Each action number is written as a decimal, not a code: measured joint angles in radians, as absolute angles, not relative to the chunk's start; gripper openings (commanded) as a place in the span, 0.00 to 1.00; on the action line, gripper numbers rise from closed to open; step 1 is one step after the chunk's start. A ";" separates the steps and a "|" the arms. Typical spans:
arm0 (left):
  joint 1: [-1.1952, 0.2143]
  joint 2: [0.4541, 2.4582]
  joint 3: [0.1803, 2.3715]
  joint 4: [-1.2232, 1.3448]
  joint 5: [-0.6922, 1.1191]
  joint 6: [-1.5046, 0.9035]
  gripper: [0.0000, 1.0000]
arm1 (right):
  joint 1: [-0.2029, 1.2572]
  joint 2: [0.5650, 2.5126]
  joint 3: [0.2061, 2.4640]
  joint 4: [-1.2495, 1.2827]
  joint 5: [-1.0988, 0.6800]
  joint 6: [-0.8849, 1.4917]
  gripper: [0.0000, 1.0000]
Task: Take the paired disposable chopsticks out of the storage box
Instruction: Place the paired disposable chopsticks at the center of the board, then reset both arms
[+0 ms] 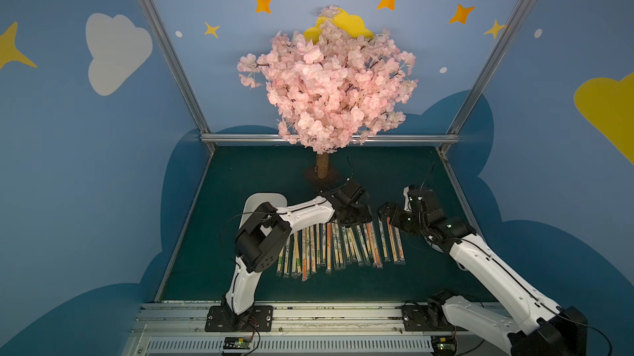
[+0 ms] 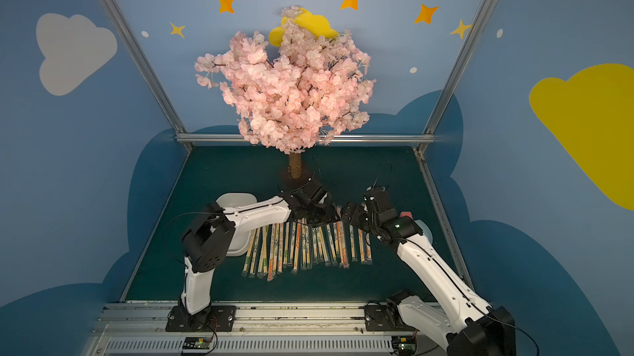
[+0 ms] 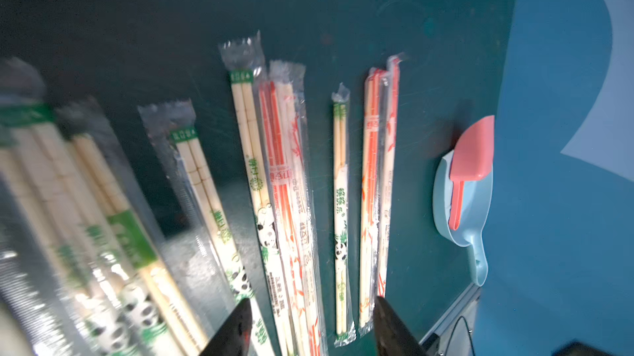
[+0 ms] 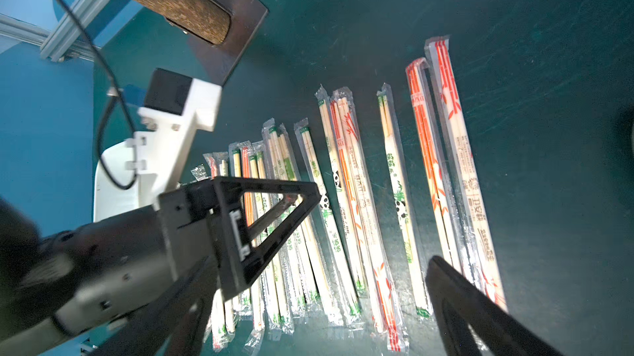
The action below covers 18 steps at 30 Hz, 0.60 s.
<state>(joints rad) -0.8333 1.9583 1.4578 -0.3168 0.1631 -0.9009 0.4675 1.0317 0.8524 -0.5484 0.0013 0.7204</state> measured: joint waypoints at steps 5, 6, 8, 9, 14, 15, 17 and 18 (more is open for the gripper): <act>-0.830 1.702 1.386 -0.354 0.025 -0.806 0.82 | 0.449 1.043 0.921 -0.534 0.054 0.686 0.98; -0.828 1.634 1.351 -0.358 -0.013 -0.788 0.87 | 0.439 1.050 0.932 -0.528 0.068 0.679 0.98; -0.819 1.523 1.283 -0.369 -0.081 -0.751 1.00 | 0.414 1.067 0.942 -0.505 0.100 0.668 0.98; -0.812 1.476 1.253 -0.376 -0.112 -0.730 1.00 | 0.400 1.076 0.943 -0.490 0.116 0.662 0.98; -0.676 1.235 1.078 -0.423 -0.278 -0.611 1.00 | 0.312 1.108 0.913 -0.363 0.208 0.607 0.98; -0.639 1.195 1.042 -0.417 -0.304 -0.584 1.00 | 0.296 1.108 0.901 -0.334 0.222 0.594 0.98; -0.540 1.086 0.934 -0.381 -0.366 -0.504 1.00 | 0.253 1.110 0.876 -0.272 0.249 0.557 0.98; -0.499 1.038 0.886 -0.353 -0.392 -0.464 1.00 | 0.234 1.113 0.869 -0.247 0.255 0.535 0.98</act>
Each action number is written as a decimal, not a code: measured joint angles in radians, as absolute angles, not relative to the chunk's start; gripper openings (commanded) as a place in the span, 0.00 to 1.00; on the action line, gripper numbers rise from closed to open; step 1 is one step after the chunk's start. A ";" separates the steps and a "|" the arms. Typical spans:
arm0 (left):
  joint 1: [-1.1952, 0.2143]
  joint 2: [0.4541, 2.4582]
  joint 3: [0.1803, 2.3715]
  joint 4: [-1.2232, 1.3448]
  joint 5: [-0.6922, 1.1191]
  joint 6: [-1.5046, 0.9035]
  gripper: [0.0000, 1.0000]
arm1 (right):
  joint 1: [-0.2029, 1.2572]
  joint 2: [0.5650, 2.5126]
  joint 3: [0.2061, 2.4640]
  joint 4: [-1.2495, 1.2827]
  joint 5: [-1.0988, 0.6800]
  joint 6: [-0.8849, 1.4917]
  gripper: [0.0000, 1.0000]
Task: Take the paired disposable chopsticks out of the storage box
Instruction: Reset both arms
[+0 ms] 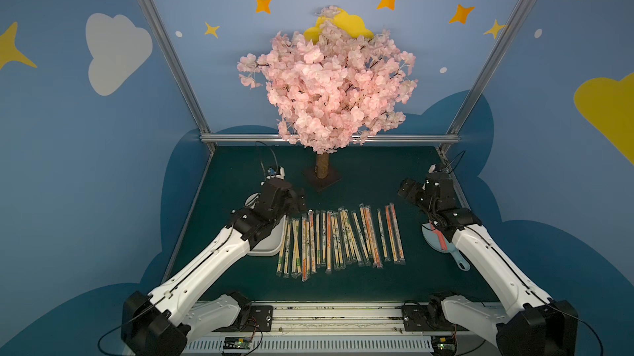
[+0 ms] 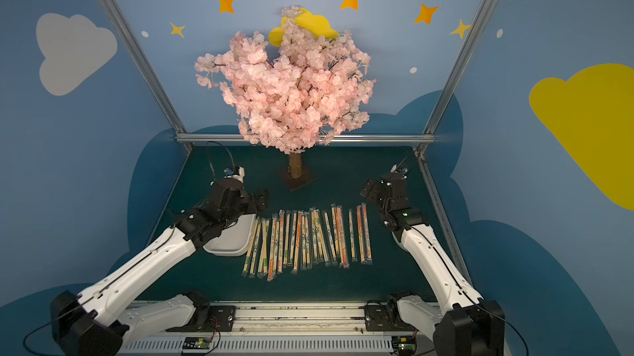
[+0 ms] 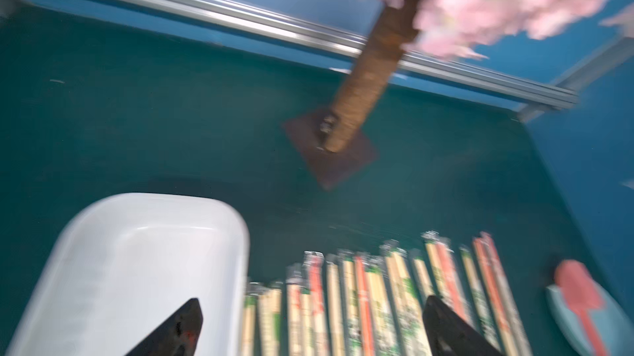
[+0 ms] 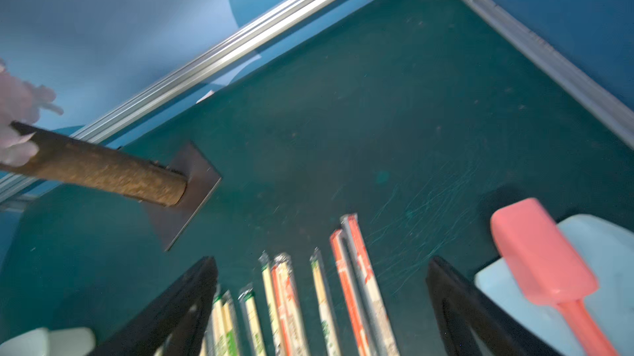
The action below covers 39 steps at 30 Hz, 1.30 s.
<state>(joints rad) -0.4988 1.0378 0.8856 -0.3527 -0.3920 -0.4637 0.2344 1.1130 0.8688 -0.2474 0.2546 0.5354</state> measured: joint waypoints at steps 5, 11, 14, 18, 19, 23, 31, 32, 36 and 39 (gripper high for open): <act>-0.260 0.857 0.616 -0.079 -0.430 -0.242 1.00 | 0.125 1.135 0.818 -0.115 0.270 0.449 0.98; -0.104 0.962 0.407 0.198 -0.398 -0.101 1.00 | 0.070 1.188 0.693 0.045 0.296 0.294 0.98; -0.100 1.059 0.369 0.297 -0.375 -0.052 1.00 | 0.062 1.222 0.617 0.138 0.321 0.230 0.98; -0.090 1.194 0.364 0.432 -0.361 -0.006 1.00 | 0.041 1.277 0.514 0.287 0.333 0.181 0.98; -0.086 1.234 0.364 0.471 -0.354 0.004 1.00 | 0.034 1.293 0.486 0.337 0.333 0.176 0.98; -0.070 1.337 0.364 0.569 -0.313 0.031 1.00 | 0.021 1.386 0.377 0.572 0.318 0.155 0.98; -0.022 1.346 0.368 0.631 -0.149 0.057 1.00 | 0.047 1.560 0.270 0.936 0.177 0.055 0.98; -0.022 1.345 0.368 0.633 -0.130 0.062 1.00 | 0.047 1.557 0.282 0.932 0.172 0.051 0.98; -0.022 1.381 0.418 0.593 -0.035 0.086 1.00 | 0.049 1.555 0.349 0.952 0.162 0.042 0.98; -0.020 1.435 0.474 0.590 0.020 0.085 1.00 | 0.049 1.555 0.354 0.955 0.157 0.039 0.98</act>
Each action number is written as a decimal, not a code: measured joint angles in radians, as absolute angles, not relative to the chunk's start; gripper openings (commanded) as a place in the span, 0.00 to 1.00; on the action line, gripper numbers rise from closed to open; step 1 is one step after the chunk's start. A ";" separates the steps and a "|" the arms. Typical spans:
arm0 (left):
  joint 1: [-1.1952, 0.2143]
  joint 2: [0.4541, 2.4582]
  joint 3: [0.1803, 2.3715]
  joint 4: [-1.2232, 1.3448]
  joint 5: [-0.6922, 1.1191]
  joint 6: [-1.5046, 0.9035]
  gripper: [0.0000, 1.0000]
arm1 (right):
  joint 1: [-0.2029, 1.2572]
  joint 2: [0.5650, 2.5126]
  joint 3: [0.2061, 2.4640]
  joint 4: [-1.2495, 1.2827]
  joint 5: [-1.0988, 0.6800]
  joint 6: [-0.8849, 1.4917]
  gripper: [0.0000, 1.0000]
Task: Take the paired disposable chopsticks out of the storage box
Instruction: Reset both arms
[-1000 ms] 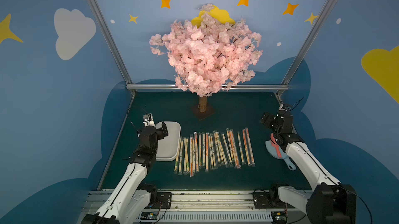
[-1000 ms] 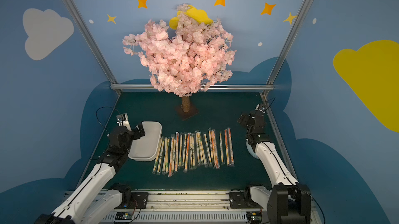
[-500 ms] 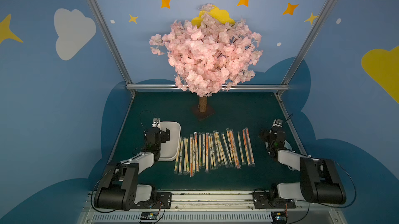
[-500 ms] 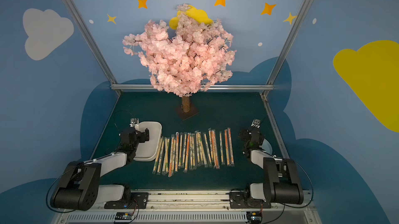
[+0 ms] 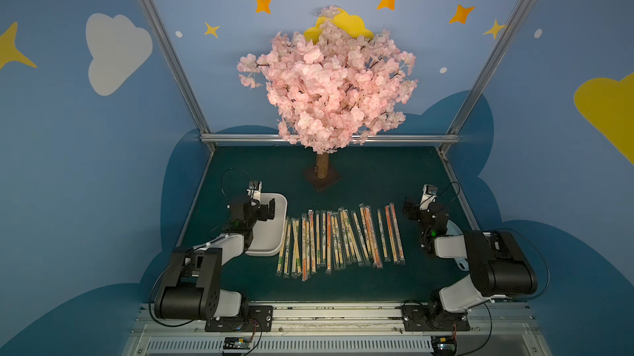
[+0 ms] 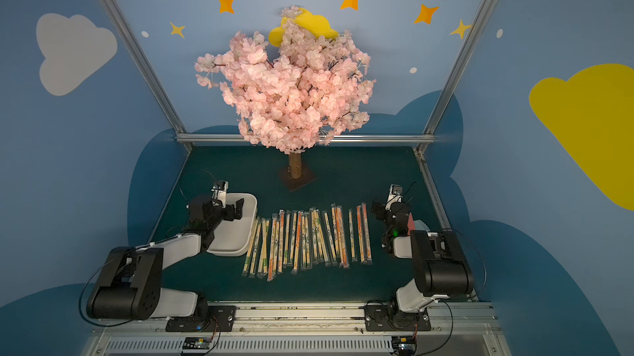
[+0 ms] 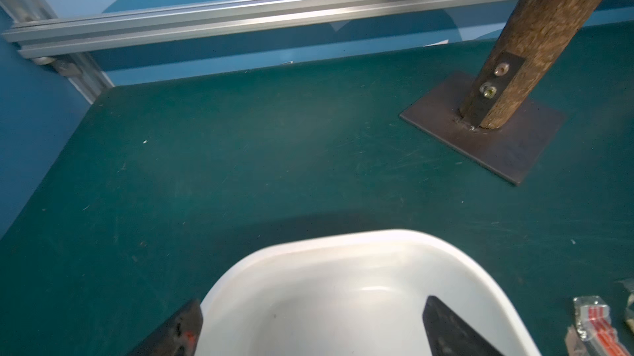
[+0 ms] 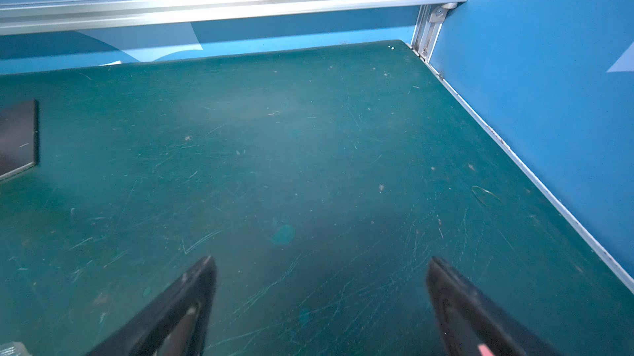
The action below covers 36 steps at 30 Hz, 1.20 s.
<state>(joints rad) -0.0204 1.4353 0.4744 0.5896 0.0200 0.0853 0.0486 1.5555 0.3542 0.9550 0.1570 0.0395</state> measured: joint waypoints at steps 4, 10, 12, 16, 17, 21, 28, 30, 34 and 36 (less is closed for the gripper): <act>0.022 1.521 0.441 0.729 0.053 0.035 1.00 | 0.047 1.556 0.354 0.955 0.148 0.039 0.98; 0.052 1.575 0.377 0.855 0.076 0.011 1.00 | 0.047 1.556 0.354 0.955 0.139 0.039 0.98; 0.052 1.575 0.377 0.866 0.077 0.005 1.00 | 0.047 1.556 0.354 0.955 0.140 0.039 0.98; 0.050 1.575 0.377 0.890 0.075 -0.001 1.00 | 0.064 1.556 0.354 0.956 0.166 0.025 0.98; 0.049 1.575 0.377 0.893 0.075 -0.002 1.00 | 0.068 1.556 0.354 0.956 0.173 0.022 0.98; 0.047 1.575 0.377 0.902 0.075 -0.005 1.00 | 0.076 1.556 0.354 0.959 0.183 0.017 0.98; 0.047 1.575 0.377 0.910 0.075 -0.005 1.00 | 0.076 1.557 0.354 0.961 0.191 0.017 0.98; 0.047 1.575 0.377 0.912 0.075 -0.005 1.00 | 0.076 1.557 0.354 0.961 0.191 0.017 0.98; 0.046 1.575 0.377 0.915 0.073 -0.005 1.00 | 0.076 1.557 0.354 0.961 0.191 0.017 0.98; 0.045 1.575 0.377 0.918 0.073 -0.005 1.00 | 0.076 1.557 0.354 0.961 0.191 0.017 0.98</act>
